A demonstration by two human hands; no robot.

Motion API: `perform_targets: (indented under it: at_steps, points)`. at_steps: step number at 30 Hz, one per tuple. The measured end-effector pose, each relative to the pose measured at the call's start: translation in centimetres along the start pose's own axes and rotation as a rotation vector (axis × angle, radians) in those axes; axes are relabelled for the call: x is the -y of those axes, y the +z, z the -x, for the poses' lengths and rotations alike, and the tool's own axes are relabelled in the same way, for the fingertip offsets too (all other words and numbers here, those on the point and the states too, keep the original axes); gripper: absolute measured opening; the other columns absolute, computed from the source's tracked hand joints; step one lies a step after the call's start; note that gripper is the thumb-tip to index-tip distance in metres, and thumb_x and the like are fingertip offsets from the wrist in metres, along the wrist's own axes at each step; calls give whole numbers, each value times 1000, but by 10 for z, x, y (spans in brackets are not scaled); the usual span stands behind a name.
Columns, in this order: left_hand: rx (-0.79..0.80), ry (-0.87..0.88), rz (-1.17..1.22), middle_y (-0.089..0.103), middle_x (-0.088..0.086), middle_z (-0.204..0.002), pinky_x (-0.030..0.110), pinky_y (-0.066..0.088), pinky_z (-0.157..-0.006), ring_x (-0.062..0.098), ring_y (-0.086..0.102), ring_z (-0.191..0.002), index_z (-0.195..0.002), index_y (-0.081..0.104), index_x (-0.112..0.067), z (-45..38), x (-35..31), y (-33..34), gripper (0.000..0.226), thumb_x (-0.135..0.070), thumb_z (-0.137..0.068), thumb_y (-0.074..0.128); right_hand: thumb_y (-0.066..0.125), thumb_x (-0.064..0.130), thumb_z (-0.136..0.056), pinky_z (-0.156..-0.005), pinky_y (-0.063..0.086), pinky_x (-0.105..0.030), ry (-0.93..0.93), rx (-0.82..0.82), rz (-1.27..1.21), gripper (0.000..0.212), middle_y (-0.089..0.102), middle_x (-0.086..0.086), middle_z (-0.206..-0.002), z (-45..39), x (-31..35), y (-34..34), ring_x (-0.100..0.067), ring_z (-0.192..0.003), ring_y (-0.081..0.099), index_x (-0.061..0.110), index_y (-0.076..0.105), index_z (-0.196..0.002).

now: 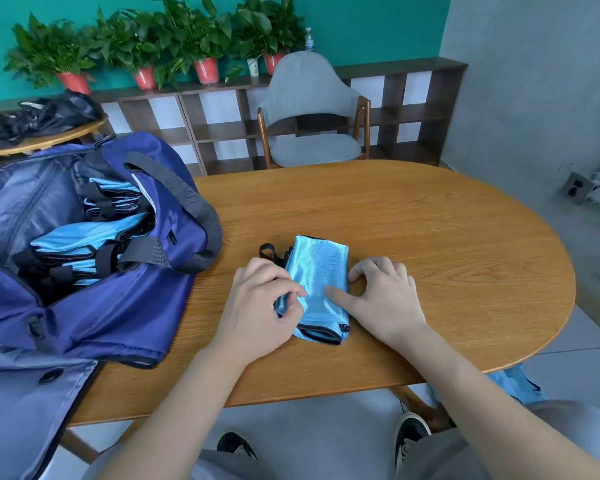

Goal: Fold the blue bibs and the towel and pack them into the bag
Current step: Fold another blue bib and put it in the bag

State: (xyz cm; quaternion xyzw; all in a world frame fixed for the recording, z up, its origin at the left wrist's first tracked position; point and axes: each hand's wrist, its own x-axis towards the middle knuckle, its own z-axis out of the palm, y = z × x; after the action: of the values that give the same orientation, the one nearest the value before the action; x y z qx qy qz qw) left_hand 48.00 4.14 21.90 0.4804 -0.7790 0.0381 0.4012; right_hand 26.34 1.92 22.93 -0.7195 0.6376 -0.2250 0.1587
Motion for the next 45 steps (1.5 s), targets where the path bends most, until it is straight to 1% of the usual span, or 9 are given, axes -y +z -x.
perform_targets:
  at_steps: [8, 12, 15, 18, 23, 29, 36, 42, 45]
  points:
    - [62, -18, -20, 56, -14, -85, 35, 41, -83, 9, 50, -91, -84, 76, -23, -1, -4, -2, 8, -26, -82, 69, 70, 71, -72, -97, 22, -32, -33, 61, -43, 44, 48, 18, -140, 1, 3, -4, -12, -130, 36, 29, 60, -64]
    - [87, -24, 12, 56, -15, -85, 35, 40, -84, 8, 52, -90, -83, 76, -24, -1, -5, -4, 4, -24, -81, 72, 81, 49, -74, -98, 33, -29, -134, 62, -223, 32, 56, 22, -123, 2, -2, -1, -3, -116, 51, 26, 59, -67]
    - [63, -21, 69, 61, -15, -81, 37, 40, -84, 7, 56, -87, -81, 75, -23, -1, -8, -7, 10, -26, -86, 68, 84, 32, -76, -81, 41, -13, -158, 68, -398, 27, 66, 17, -104, 4, -2, -1, 1, -96, 60, 18, 61, -73]
    - [-59, -20, 153, 66, -14, -78, 43, 42, -83, 10, 60, -86, -81, 75, -18, -1, -10, -13, 17, -22, -91, 62, 82, 23, -81, -71, 48, -27, -121, 92, -574, 22, 72, -2, -80, 6, -5, -5, -6, -72, 63, 17, 61, -81]
    - [-204, -85, 270, 68, 4, -112, 48, 45, -99, 28, 58, -116, -92, 80, -12, -2, 0, -17, 22, -24, -95, 62, 72, 2, -90, -80, 58, -35, -110, 156, -866, 14, 77, -6, -97, 6, -10, -10, -17, -90, 74, 10, 67, -101]
    - [6, -264, 496, 53, -2, -147, 30, 35, -114, 16, 46, -139, -98, 81, -28, -2, 0, -21, 19, -34, -87, 68, 66, 3, -95, -81, 58, -29, -145, 265, -946, 18, 77, -8, -104, 8, -8, -12, -18, -91, 72, 10, 72, -110]
    - [325, -604, 910, 76, -2, -92, 32, 41, -84, 9, 66, -93, -92, 83, -21, -6, -8, -34, 30, -43, -74, 73, 69, 2, -92, -78, 57, -25, -107, 258, -1042, 17, 77, -10, -102, 10, -7, -16, -16, -88, 71, 9, 74, -107]
    - [307, -582, 712, 77, -13, -106, 16, 44, -92, 2, 68, -106, -94, 82, -30, -7, -13, -32, 21, -11, -87, 78, 77, 7, -85, -75, 61, -32, -16, 151, -1121, 27, 75, -10, -104, 8, -8, -16, -25, -89, 72, 13, 70, -111]
    - [196, -568, 627, 77, -16, -106, 12, 44, -92, -1, 67, -107, -98, 82, -27, -7, -15, -29, 20, -11, -89, 76, 83, 17, -80, -79, 58, -25, -37, 85, -989, 49, 66, 1, -121, 7, -6, -16, -9, -101, 68, 22, 62, -124]
